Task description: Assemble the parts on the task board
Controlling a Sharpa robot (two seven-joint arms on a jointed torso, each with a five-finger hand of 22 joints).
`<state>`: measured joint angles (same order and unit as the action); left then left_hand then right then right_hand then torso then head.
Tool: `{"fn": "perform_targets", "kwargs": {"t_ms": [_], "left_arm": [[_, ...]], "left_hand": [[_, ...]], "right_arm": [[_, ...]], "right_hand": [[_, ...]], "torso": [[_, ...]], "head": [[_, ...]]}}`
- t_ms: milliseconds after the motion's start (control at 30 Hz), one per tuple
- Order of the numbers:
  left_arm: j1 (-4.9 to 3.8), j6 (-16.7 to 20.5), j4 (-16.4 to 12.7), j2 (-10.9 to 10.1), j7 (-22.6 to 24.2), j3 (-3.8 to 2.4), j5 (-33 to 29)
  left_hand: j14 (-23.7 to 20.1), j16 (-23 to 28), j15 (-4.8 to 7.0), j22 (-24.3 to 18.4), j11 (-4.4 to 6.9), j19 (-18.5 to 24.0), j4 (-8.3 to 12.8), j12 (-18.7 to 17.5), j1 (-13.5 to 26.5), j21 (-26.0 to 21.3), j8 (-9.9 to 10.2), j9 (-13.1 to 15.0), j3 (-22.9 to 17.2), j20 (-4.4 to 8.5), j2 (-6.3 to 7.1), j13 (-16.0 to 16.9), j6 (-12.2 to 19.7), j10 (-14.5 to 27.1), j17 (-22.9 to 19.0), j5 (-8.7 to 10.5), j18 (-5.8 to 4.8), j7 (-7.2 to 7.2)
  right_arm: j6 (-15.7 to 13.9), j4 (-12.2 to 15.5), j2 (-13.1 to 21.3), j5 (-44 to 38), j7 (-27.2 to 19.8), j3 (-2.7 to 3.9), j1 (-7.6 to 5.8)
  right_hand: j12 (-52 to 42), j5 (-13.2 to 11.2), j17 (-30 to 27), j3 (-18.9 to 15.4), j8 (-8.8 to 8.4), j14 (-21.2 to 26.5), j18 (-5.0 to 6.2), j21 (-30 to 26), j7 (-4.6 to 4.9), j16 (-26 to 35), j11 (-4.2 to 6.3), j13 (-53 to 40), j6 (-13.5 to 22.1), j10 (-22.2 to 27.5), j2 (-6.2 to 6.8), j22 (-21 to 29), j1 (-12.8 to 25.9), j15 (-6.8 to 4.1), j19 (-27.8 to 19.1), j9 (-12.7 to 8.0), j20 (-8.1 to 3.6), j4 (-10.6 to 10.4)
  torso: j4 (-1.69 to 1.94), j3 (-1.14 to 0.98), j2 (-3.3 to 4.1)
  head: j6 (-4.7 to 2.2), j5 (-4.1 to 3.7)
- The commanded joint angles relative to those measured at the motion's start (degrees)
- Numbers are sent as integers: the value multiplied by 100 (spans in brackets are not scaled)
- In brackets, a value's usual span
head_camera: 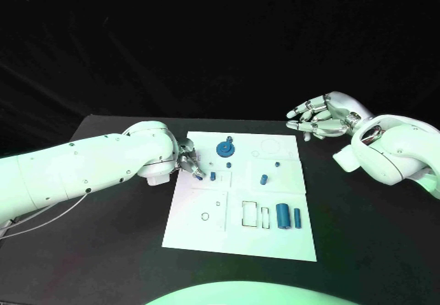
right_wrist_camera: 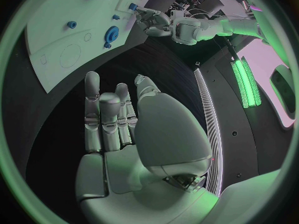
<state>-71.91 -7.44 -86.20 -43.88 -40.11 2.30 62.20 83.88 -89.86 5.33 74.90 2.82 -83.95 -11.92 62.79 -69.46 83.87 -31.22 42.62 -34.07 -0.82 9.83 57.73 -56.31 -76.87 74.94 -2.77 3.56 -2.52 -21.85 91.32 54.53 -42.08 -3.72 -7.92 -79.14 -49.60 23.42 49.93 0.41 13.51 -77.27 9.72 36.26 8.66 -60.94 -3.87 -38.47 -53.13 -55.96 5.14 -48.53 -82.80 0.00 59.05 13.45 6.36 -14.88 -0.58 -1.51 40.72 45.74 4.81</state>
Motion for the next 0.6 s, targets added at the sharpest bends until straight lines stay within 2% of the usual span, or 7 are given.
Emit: {"fn": "perform_targets", "kwargs": {"t_ms": [33, 600], "left_arm": [[16, -152, -11, 18, -148, 13, -4], [17, -166, -10, 3, -155, 13, 31]], "left_hand": [[612, -14, 42, 444, 10, -130, -2, 17, 58, 29, -37, 14, 53, 48, -10, 11, -176, -50, 1506, -2, -118, 174], [612, -14, 62, 498, 38, -156, -8, 53, 83, 60, -108, 41, 95, 55, -30, 39, -235, -89, 1506, -2, -129, 209]], "right_arm": [[67, 0, -6, -52, -22, 0, 3], [70, -11, -12, -52, -22, 0, 3]], "right_hand": [[5, 24, 7, -4, 37, 16, 74, -11, -4, 39, -5, 6, 55, 8, -8, 5, 34, -4, 18, 7, 3, -38], [5, 24, 7, -4, 37, 16, 74, -11, -4, 39, -5, 6, 55, 8, -8, 5, 34, -4, 18, 7, 3, -38]], "torso": [[2, 2, 2], [-2, 0, 1]], "head": [[6, 6], [14, 14]]}}
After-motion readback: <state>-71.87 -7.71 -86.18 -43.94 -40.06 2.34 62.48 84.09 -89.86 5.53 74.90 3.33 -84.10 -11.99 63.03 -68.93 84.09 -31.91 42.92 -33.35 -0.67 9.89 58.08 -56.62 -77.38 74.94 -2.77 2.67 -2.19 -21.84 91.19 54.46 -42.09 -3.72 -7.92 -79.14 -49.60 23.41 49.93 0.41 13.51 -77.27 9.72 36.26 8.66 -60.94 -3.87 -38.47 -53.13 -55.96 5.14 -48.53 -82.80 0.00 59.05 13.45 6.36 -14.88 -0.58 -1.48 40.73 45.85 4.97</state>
